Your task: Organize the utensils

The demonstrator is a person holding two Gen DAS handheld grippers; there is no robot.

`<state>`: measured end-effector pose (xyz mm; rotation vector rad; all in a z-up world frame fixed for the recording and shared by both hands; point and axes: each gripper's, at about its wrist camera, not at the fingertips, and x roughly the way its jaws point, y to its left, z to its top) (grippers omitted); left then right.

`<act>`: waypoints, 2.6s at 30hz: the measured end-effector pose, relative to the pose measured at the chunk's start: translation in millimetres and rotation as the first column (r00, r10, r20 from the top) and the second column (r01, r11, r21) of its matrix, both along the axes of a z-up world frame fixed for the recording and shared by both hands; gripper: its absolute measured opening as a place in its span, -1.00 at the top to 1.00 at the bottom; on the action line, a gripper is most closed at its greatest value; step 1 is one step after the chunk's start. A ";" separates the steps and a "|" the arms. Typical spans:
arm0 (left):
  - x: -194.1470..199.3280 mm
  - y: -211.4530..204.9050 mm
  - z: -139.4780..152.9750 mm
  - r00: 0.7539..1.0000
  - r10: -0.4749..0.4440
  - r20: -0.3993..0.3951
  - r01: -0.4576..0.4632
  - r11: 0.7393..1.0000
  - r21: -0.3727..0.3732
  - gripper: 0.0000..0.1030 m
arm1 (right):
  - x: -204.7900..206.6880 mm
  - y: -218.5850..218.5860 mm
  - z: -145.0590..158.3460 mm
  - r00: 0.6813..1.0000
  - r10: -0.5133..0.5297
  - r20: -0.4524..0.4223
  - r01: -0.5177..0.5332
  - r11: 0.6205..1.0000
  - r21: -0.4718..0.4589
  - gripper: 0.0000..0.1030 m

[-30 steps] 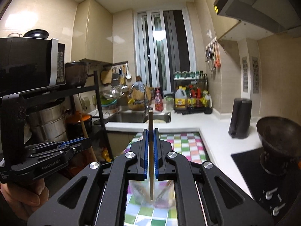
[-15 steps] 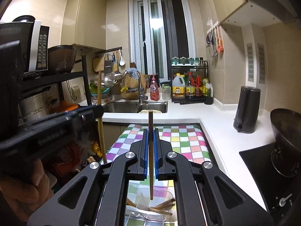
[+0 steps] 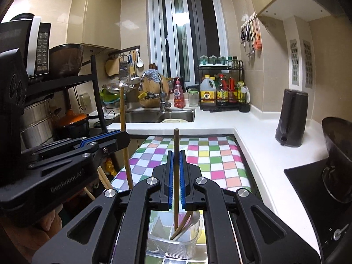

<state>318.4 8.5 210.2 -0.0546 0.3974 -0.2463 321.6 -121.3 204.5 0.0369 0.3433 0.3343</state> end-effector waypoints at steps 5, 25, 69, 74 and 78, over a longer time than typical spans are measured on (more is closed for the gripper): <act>5.9 -1.4 -19.1 0.999 0.003 -0.050 -0.002 1.000 0.024 0.87 | 4.3 5.3 -9.8 0.999 0.019 -0.037 -0.020 0.999 -0.025 0.90; -140.4 18.9 -28.3 0.987 0.159 0.020 -0.159 0.987 -0.022 -0.63 | -121.2 -41.0 13.2 0.994 -0.080 0.069 0.077 0.996 0.039 -0.63; -194.7 6.5 -130.3 0.926 0.364 -0.097 -0.359 0.931 0.062 -0.85 | -158.1 -53.5 -120.0 0.989 -0.146 0.005 0.146 0.983 -0.112 -0.80; -196.4 5.1 -129.7 0.927 0.359 -0.105 -0.354 0.933 0.067 -0.85 | -157.9 -53.8 -119.8 0.989 -0.147 0.008 0.147 0.983 -0.112 -0.81; -199.1 4.5 -127.9 0.929 0.354 -0.107 -0.349 0.935 0.064 -0.85 | -157.5 -54.7 -120.9 0.989 -0.147 0.007 0.147 0.983 -0.113 -0.82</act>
